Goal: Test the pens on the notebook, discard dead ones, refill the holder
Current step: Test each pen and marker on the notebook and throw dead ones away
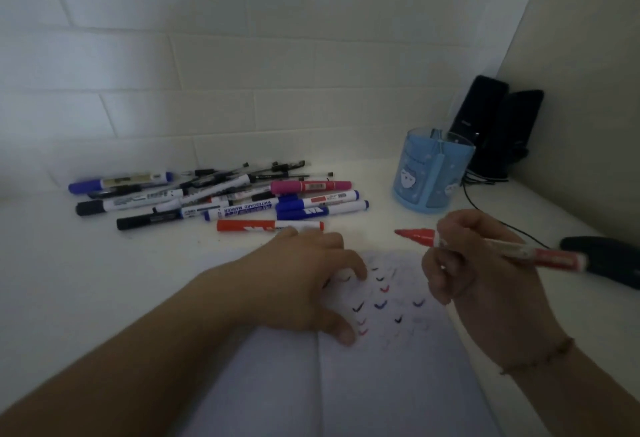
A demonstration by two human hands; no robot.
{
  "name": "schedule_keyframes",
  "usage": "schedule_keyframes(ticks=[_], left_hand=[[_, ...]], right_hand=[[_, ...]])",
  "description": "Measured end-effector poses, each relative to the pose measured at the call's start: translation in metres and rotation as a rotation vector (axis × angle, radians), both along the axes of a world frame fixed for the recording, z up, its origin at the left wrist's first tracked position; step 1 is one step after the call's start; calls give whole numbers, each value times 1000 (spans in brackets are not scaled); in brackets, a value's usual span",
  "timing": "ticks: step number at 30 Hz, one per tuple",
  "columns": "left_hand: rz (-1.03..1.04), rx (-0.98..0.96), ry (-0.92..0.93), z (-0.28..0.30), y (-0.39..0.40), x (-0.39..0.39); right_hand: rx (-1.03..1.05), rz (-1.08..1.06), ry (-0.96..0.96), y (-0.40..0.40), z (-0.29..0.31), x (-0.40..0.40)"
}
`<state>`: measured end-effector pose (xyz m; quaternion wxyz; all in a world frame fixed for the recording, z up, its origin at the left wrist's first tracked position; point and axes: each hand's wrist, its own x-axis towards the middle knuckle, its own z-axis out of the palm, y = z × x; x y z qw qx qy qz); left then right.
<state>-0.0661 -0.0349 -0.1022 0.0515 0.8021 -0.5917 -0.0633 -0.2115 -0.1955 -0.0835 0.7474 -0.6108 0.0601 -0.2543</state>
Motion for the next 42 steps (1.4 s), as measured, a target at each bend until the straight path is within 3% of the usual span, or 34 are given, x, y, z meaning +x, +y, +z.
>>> schedule_keyframes(ticks=[3,8,16,23,29,42], left_hand=[[81,-92,-26,-7,-4,5],[153,-106,83,-11,-7,4],[137,-19,97,-6,0,8],[79,-44,81,0,1,-4],[93,-54,97,2,0,-5],[76,-38,98,1,1,-6]], right_hand=[[-63,68,40,13,16,-10],[-355,166,303,34,-3,-16],[-392,57,305,32,-29,-20],[-607,110,235,36,-16,-21],[-603,-123,226,32,-34,-14],[-710,-84,272,35,-34,-13]])
